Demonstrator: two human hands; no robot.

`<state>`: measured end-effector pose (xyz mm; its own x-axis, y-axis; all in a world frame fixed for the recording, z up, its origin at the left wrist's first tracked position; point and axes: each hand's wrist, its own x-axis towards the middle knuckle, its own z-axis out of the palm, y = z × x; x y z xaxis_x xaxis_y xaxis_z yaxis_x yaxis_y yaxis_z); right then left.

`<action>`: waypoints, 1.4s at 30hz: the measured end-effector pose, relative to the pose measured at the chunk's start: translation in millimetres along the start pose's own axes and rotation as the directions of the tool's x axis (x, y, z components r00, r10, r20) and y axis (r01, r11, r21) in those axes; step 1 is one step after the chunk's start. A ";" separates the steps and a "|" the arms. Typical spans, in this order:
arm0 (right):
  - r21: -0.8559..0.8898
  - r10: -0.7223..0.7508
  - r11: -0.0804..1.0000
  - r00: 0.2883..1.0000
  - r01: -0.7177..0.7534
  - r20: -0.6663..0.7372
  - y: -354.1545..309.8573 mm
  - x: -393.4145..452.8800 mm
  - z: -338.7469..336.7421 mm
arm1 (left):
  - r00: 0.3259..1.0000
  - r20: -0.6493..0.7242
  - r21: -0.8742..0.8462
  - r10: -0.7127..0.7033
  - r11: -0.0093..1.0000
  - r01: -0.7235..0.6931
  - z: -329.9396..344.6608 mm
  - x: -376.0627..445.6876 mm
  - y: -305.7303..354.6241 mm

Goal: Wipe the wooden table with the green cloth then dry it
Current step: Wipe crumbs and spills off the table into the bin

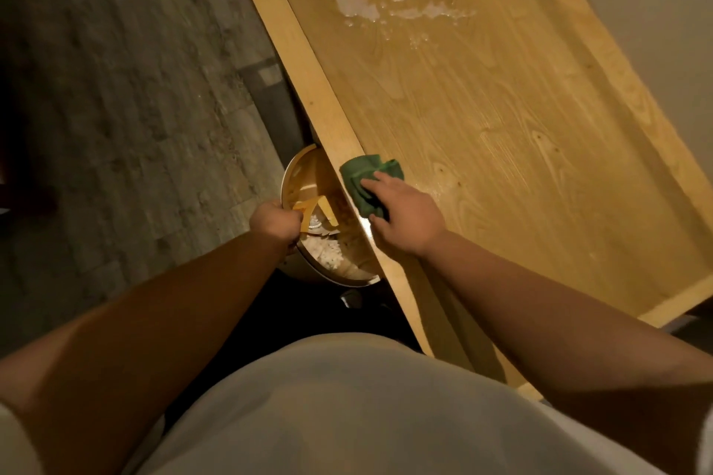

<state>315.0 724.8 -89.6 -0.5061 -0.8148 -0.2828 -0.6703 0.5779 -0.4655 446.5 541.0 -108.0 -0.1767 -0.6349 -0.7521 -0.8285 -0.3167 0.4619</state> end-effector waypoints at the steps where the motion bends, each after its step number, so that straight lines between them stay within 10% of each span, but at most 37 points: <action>1: -0.002 -0.009 1.000 1.000 0.009 0.014 -10.6 2.2 4.1 | 1.000 0.004 0.001 -0.003 1.000 0.003 -1.9 1.8 0.4; 6: 0.022 -0.123 0.992 0.992 0.123 -0.016 -46.3 11.8 14.0 | 1.000 0.013 -0.023 0.002 1.000 -0.002 -10.5 12.0 -1.0; 12: 0.306 0.128 0.945 0.992 -0.118 -0.012 -62.3 28.3 18.5 | 0.999 0.039 -0.065 0.005 0.998 -0.002 -24.8 31.0 7.6; 24: 0.781 0.446 0.482 0.878 -0.396 0.170 -83.6 97.4 1.5 | 0.998 0.063 -0.119 -0.021 0.993 0.028 -73.9 91.4 61.5; 32: 0.972 0.537 -0.048 0.815 -0.228 0.218 -90.0 145.6 -41.4 | 0.996 0.088 -0.060 0.005 0.998 0.000 -101.2 134.3 107.4; 39: 0.995 0.693 -0.023 0.715 -0.098 0.086 -43.8 164.4 -120.4 | 0.996 0.090 -0.071 0.003 0.997 0.004 -109.0 162.4 141.2; 42: 0.960 0.776 0.240 0.623 -0.145 -0.099 -6.6 170.4 -147.5 | 0.998 0.057 -0.017 0.024 1.000 -0.023 -106.6 173.2 152.6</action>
<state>153.1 589.0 -11.0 -0.8892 -0.0544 -0.4542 0.4341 0.2128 -0.8754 346.1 307.6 -117.7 -0.2265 -0.6007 -0.7667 -0.8148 -0.3144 0.4870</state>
